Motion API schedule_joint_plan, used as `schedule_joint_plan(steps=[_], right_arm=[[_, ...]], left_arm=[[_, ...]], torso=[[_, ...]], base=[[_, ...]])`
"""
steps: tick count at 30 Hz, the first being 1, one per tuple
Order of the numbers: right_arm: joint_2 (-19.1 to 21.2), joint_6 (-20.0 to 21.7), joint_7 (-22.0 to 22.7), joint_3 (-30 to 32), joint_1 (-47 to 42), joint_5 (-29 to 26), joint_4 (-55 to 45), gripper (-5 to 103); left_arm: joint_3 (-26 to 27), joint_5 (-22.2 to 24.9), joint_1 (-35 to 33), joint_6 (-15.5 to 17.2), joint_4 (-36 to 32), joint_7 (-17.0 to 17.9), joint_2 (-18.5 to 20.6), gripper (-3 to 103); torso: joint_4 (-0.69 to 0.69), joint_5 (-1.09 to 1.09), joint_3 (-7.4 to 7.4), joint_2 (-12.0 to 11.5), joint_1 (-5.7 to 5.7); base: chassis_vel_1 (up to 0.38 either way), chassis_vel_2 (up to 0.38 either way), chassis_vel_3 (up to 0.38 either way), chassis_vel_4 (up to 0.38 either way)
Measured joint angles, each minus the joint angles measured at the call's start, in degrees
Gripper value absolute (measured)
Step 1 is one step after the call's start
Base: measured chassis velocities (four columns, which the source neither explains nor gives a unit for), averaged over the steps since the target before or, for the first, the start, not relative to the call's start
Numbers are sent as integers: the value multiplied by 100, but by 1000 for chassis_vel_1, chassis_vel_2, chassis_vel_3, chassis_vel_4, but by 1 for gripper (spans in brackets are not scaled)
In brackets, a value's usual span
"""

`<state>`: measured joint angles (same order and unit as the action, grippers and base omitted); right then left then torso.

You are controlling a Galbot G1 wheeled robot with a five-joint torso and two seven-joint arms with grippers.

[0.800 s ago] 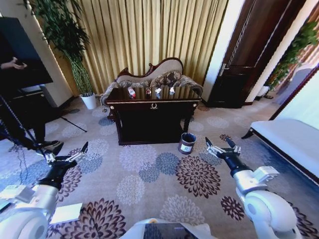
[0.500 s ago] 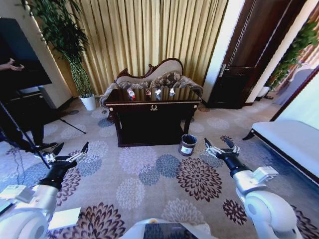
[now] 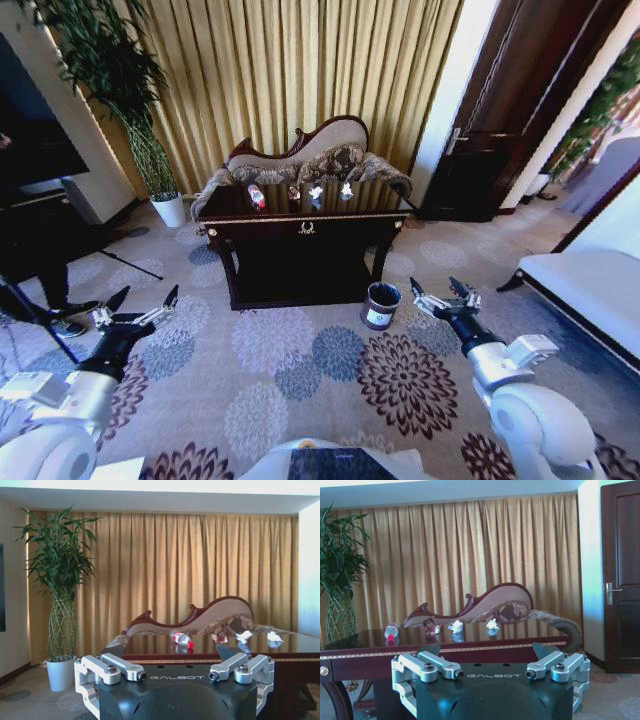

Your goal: Move to the front of the table and place the trash on the table into the trash bin.

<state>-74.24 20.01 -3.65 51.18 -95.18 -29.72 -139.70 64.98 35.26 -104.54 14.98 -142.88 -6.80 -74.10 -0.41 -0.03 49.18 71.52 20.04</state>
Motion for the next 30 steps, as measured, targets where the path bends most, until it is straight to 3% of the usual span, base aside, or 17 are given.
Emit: schedule_joint_plan(steps=[30], right_arm=[[-26, -21, -8, -19, -30, 2, -44, 100]], left_arm=[[32, 11, -47, -37, -27, -27, -55, 100]], torso=[[-1, 4, 0, 1, -2]], base=[[-188, 195, 202, -192]])
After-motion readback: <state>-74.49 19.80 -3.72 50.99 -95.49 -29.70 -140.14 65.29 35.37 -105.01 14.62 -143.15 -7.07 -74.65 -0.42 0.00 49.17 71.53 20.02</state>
